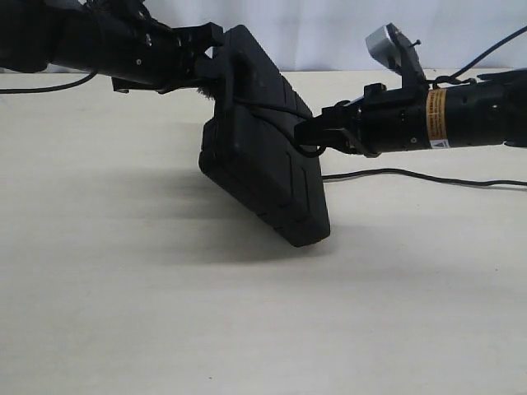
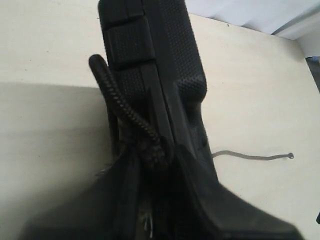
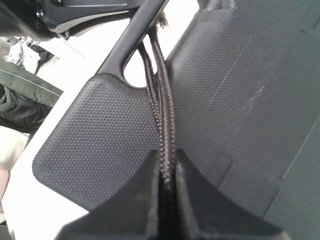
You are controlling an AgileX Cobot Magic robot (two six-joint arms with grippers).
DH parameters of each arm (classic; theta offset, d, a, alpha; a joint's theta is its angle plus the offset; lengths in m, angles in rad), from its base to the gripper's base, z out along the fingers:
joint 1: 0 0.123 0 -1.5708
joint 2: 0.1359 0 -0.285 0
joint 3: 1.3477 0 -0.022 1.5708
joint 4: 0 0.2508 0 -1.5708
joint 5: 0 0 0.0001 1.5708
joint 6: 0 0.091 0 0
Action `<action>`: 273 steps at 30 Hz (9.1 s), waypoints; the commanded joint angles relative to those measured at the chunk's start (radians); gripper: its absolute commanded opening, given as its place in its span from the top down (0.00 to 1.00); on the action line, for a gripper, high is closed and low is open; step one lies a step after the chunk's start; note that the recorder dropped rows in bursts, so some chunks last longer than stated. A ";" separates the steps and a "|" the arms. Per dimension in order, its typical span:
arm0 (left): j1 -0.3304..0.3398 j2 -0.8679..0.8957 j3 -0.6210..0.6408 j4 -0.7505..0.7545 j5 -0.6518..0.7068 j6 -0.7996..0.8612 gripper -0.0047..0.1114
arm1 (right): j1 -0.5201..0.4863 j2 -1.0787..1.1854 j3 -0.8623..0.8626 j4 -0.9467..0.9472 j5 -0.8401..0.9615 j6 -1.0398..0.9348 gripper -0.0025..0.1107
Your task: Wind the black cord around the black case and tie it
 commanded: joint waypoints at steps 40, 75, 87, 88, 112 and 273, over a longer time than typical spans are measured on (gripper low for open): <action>-0.071 0.067 0.101 0.052 -0.075 1.365 0.51 | 0.001 -0.001 -0.002 0.397 -0.068 -0.091 0.94; -0.069 0.118 0.119 -0.181 -0.117 1.411 0.96 | -0.321 -0.001 -0.214 -0.178 0.051 0.326 0.46; -0.071 0.118 0.119 -0.147 -0.083 1.445 0.96 | -0.342 0.050 -0.333 -0.178 0.185 -0.196 0.62; -0.071 0.118 0.119 -0.147 -0.083 1.445 0.96 | -0.336 0.052 -0.333 -0.178 0.231 -0.253 0.62; -0.071 0.118 0.119 -0.138 -0.091 1.445 0.96 | -0.221 0.401 -0.601 1.597 1.691 -2.618 0.88; -0.357 0.170 0.189 0.576 -1.003 1.145 0.96 | 0.035 0.008 -0.083 2.059 1.598 -2.179 0.60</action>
